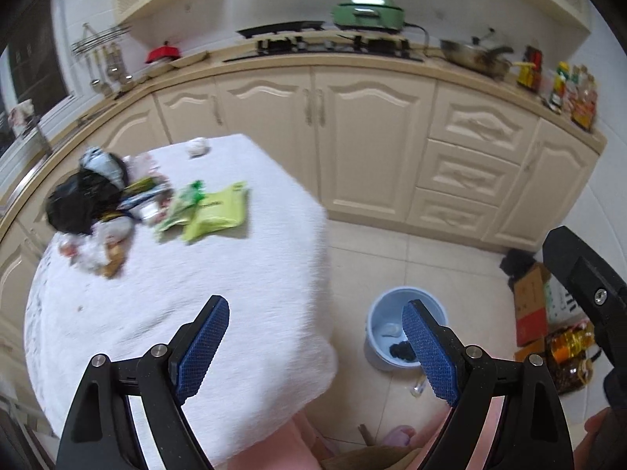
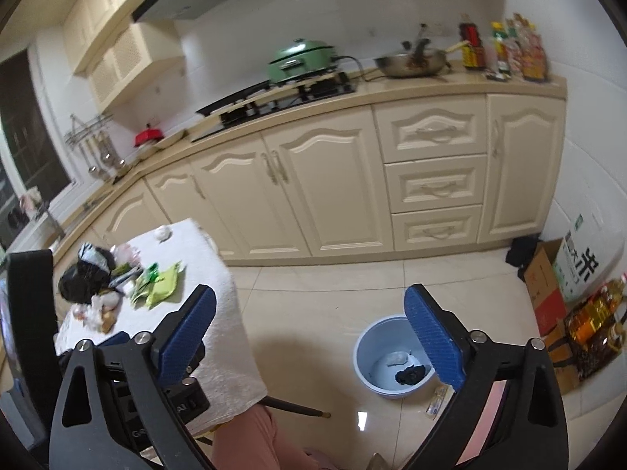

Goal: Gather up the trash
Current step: 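Move both tools back over the table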

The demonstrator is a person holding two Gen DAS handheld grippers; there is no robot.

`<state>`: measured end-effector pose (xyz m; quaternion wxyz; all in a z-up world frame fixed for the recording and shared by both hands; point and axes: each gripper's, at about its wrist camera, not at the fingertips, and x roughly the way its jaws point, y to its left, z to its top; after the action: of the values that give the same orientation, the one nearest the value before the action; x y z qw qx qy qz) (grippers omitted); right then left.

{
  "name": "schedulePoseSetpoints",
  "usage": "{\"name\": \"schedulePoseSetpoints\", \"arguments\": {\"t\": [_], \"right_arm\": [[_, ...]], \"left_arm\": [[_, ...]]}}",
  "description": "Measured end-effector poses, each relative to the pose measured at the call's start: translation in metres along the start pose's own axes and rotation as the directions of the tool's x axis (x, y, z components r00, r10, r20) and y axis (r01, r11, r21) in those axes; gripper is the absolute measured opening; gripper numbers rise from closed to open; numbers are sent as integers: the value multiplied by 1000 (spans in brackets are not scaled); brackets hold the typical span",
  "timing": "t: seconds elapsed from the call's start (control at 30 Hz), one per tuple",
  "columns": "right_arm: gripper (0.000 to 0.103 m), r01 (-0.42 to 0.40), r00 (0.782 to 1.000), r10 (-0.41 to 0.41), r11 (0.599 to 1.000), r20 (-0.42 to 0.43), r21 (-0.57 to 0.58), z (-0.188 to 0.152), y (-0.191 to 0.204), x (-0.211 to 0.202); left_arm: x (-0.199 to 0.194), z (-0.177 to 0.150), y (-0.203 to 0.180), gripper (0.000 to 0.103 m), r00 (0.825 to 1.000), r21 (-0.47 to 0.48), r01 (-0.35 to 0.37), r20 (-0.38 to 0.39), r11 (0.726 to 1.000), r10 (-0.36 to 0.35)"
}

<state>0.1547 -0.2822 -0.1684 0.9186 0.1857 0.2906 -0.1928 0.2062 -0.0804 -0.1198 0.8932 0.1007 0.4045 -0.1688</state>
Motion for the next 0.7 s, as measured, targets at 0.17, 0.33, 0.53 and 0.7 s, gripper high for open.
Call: {"name": "schedulePoseSetpoints", "arguments": {"t": [0.17, 0.33, 0.53, 0.7], "right_arm": [[102, -55, 998, 54, 995, -16, -81, -3, 38, 9], [102, -128, 991, 120, 980, -61, -153, -12, 81, 25], [102, -240, 966, 201, 932, -164, -271, -28, 141, 52], [102, -316, 937, 240, 893, -254, -321, -42, 182, 74]], "left_arm": [[-17, -13, 32, 89, 998, -63, -64, -7, 996, 64], [-21, -12, 71, 89, 992, -154, -128, -29, 980, 125], [-19, -16, 119, 89, 978, -255, -206, -81, 945, 192], [-11, -18, 161, 89, 960, -334, -277, -136, 901, 244]]}}
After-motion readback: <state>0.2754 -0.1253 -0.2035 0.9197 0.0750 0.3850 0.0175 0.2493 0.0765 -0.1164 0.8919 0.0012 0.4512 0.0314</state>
